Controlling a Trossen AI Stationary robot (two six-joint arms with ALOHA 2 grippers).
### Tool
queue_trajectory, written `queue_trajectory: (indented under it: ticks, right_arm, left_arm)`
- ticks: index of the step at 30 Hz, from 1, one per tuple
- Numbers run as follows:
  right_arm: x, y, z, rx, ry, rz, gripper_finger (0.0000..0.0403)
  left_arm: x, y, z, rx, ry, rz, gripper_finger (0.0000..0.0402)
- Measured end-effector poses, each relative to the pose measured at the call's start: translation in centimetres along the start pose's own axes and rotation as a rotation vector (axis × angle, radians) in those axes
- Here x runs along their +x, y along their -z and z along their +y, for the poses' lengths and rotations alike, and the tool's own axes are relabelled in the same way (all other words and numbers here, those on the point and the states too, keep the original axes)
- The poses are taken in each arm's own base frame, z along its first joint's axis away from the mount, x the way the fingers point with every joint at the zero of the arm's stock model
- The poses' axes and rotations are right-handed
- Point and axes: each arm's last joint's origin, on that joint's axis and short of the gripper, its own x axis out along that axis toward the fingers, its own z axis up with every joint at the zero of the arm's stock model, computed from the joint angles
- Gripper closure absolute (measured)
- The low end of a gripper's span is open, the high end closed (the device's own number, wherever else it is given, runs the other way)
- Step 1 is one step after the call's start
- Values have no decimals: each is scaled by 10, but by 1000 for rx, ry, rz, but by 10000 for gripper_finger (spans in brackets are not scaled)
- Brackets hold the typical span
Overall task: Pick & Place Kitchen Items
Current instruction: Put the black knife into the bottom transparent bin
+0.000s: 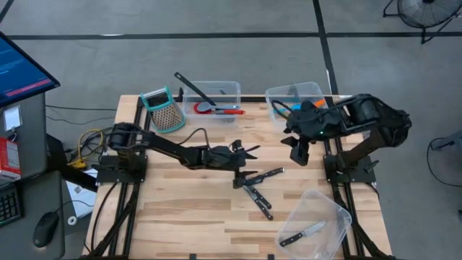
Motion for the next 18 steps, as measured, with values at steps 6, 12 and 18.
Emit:
queue_trajectory:
  ticks: [6, 12, 18]
  right_arm:
    - [8, -2, 7, -26, 2, 21, 246]
    - [9, -1, 10, -36, -1, 27, 250]
    - [9, -2, 10, -34, -4, 23, 255]
  left_arm:
    - [27, 9, -5, 4, 0, 27, 166]
    - [53, 31, -10, 10, 15, 82, 166]
    - [70, 47, -14, 14, 27, 116, 166]
